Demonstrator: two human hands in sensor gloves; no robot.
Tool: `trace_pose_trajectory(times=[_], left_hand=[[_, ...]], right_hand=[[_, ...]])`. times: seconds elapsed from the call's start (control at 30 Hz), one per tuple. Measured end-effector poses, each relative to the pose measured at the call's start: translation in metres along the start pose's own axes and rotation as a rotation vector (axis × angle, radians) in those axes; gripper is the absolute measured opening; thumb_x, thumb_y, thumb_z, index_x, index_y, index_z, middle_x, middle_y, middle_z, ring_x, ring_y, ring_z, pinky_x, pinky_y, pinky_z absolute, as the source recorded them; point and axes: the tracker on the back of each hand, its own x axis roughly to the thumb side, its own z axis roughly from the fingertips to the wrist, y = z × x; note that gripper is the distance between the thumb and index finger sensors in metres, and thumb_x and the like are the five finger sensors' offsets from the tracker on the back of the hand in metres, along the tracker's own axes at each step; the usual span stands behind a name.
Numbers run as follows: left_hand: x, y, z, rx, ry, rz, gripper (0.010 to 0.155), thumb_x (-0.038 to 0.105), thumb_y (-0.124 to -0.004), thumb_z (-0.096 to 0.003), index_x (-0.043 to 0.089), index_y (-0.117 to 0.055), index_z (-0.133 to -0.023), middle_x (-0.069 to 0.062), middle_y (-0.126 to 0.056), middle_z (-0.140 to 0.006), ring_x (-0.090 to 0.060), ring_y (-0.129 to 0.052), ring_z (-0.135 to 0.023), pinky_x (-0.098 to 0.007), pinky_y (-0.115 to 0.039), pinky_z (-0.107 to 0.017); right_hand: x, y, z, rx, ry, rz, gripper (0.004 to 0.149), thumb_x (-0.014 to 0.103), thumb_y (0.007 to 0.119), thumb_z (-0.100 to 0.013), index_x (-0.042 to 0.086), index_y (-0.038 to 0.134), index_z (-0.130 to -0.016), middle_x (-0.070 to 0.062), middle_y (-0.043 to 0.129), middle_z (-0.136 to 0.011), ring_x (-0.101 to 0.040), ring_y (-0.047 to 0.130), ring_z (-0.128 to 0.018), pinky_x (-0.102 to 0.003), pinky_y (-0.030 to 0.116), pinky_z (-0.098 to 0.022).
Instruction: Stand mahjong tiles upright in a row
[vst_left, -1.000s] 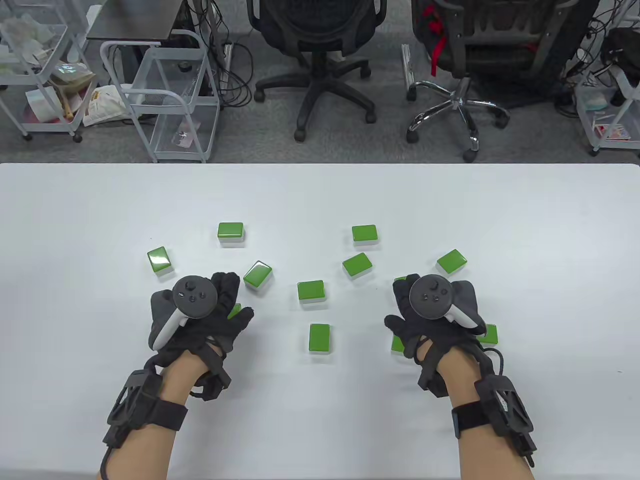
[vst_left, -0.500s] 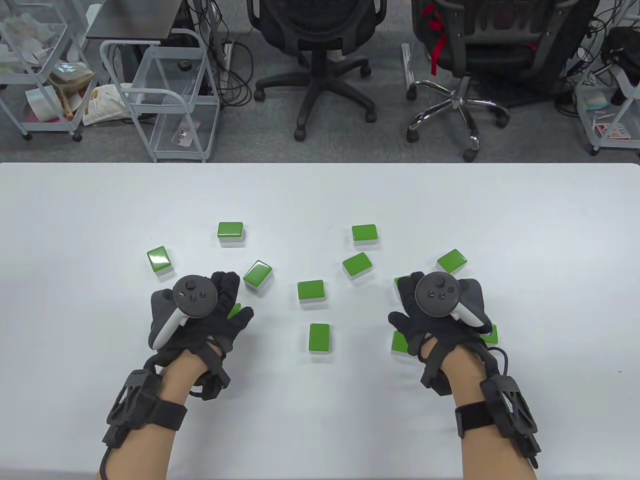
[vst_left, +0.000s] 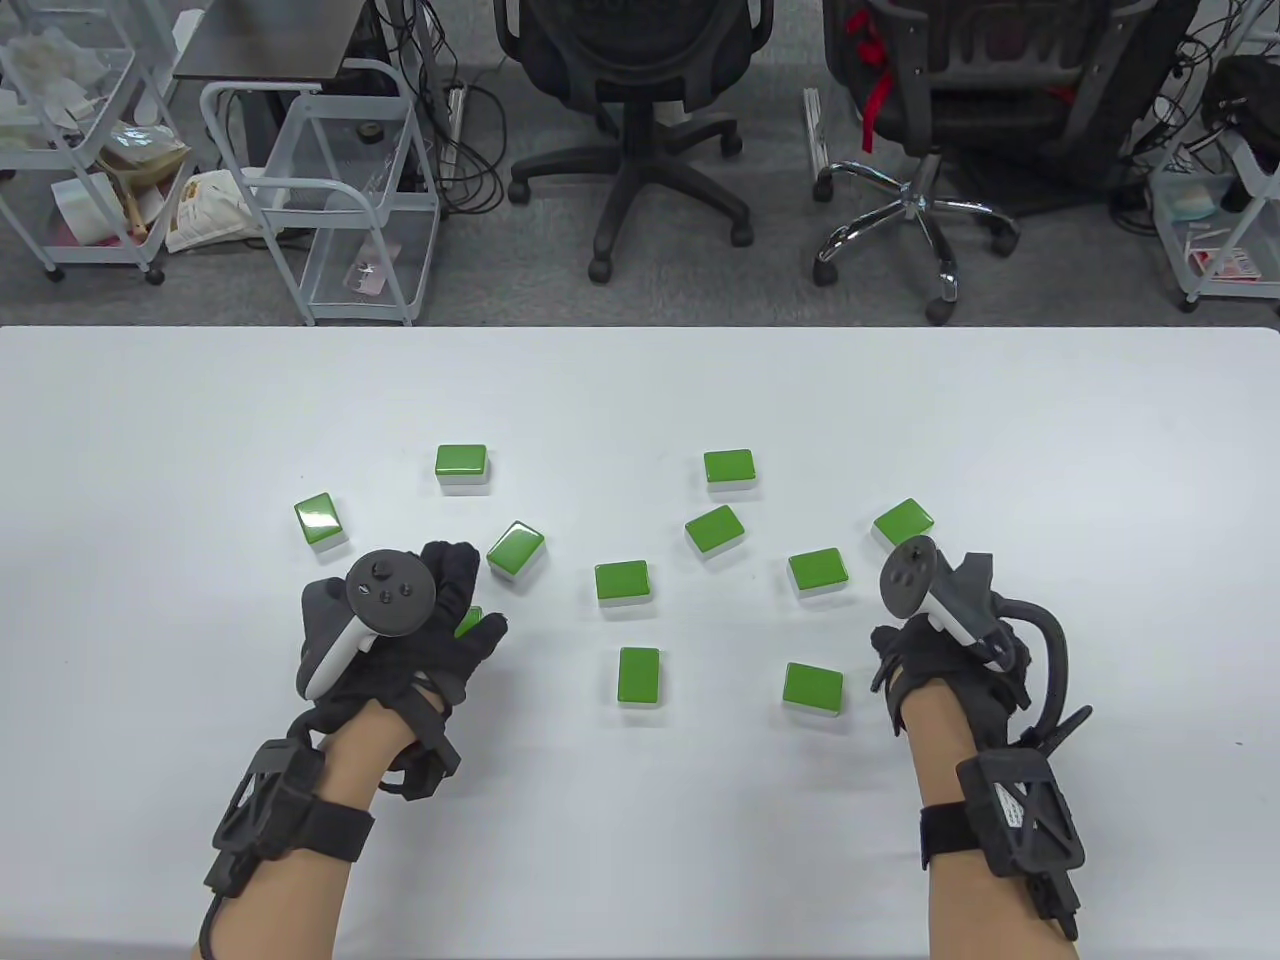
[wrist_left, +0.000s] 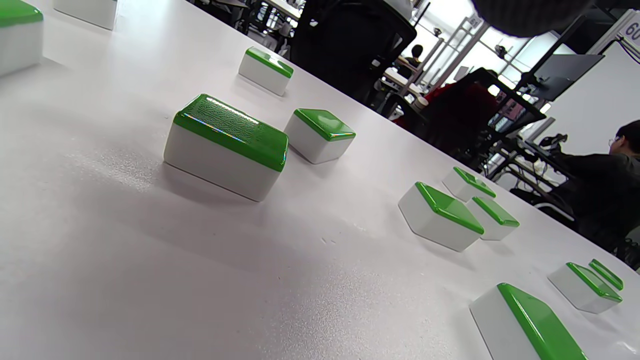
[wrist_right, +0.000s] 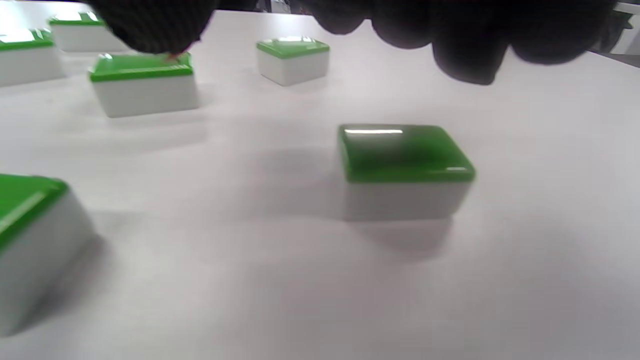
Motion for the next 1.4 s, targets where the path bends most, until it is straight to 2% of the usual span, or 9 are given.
trace_pose_trajectory(times=[0.17,0.33,0.4,0.5,0.67,0.87,1.0,1.13,1.4], left_hand=[[0.000,-0.001,-0.001,-0.007,0.002,-0.006,0.081,0.065,-0.064,-0.0308,0.040,-0.027,-0.098,0.007,-0.025,-0.114,-0.032,-0.024,-0.110,-0.059,-0.032,-0.077],[0.000,-0.001,-0.001,-0.007,0.006,-0.005,0.081,0.065,-0.064,-0.0308,0.040,-0.027,-0.098,0.007,-0.025,-0.114,-0.032,-0.024,-0.110,-0.059,-0.032,-0.077],[-0.001,-0.001,-0.001,-0.007,0.009,-0.005,0.081,0.065,-0.064,-0.0308,0.040,-0.027,-0.098,0.007,-0.025,-0.114,-0.032,-0.024,-0.110,-0.059,-0.032,-0.077],[-0.002,-0.001,-0.001,-0.009,0.013,-0.003,0.081,0.065,-0.064,-0.0308,0.040,-0.027,-0.098,0.008,-0.025,-0.114,-0.032,-0.024,-0.110,-0.059,-0.033,-0.077],[-0.001,0.000,-0.001,-0.011,0.013,-0.004,0.081,0.065,-0.064,-0.0308,0.040,-0.027,-0.098,0.007,-0.025,-0.114,-0.032,-0.024,-0.110,-0.059,-0.033,-0.077],[-0.001,0.000,-0.001,-0.011,0.009,-0.007,0.081,0.065,-0.064,-0.0308,0.040,-0.027,-0.098,0.007,-0.025,-0.114,-0.032,-0.024,-0.110,-0.059,-0.033,-0.077],[-0.001,0.000,-0.001,-0.008,0.008,-0.005,0.081,0.065,-0.064,-0.0308,0.040,-0.027,-0.098,0.007,-0.024,-0.114,-0.032,-0.024,-0.110,-0.059,-0.033,-0.077],[-0.001,0.000,0.000,-0.010,0.010,-0.006,0.081,0.065,-0.064,-0.0308,0.040,-0.027,-0.098,0.007,-0.025,-0.114,-0.032,-0.024,-0.110,-0.059,-0.033,-0.077],[-0.001,0.000,0.000,-0.014,0.014,-0.008,0.081,0.065,-0.064,-0.0308,0.040,-0.027,-0.098,0.007,-0.025,-0.114,-0.032,-0.024,-0.110,-0.059,-0.033,-0.077]], right_hand=[[-0.010,0.023,-0.016,0.111,0.098,0.095,0.084,0.059,0.073,-0.037,-0.002,0.052,-0.092,-0.034,0.062,-0.094,-0.053,0.093,-0.067,-0.062,0.082,-0.040],[-0.008,0.035,-0.025,0.064,0.117,0.151,0.086,0.060,0.076,-0.034,-0.003,0.055,-0.090,-0.033,0.071,-0.089,-0.045,0.100,-0.061,-0.058,0.086,-0.037],[-0.007,0.036,-0.028,0.003,0.115,0.186,0.082,0.054,0.081,-0.032,-0.004,0.061,-0.087,-0.031,0.079,-0.084,-0.041,0.104,-0.054,-0.055,0.088,-0.034],[-0.006,0.033,-0.027,0.044,0.074,0.101,0.077,0.043,0.086,-0.033,-0.005,0.060,-0.088,-0.034,0.076,-0.085,-0.045,0.101,-0.057,-0.058,0.086,-0.036],[0.010,0.003,-0.005,0.082,-0.110,-0.032,0.078,0.036,0.086,-0.031,-0.005,0.055,-0.090,-0.035,0.070,-0.088,-0.047,0.098,-0.056,-0.058,0.083,-0.037],[0.067,-0.018,0.044,0.118,-0.490,-0.178,0.077,0.033,0.087,-0.029,-0.002,0.056,-0.091,-0.033,0.069,-0.091,-0.044,0.099,-0.053,-0.055,0.083,-0.038],[0.108,-0.005,0.067,0.264,-0.719,-0.213,0.077,0.032,0.087,-0.029,-0.001,0.056,-0.092,-0.032,0.068,-0.092,-0.044,0.099,-0.055,-0.055,0.083,-0.039],[0.132,0.017,0.077,0.426,-0.840,-0.151,0.077,0.032,0.087,-0.030,0.000,0.055,-0.092,-0.032,0.067,-0.093,-0.044,0.098,-0.056,-0.055,0.082,-0.041],[0.153,0.048,0.082,0.570,-0.913,-0.029,0.076,0.031,0.087,-0.029,0.001,0.056,-0.092,-0.031,0.067,-0.091,-0.044,0.098,-0.058,-0.055,0.083,-0.042]])
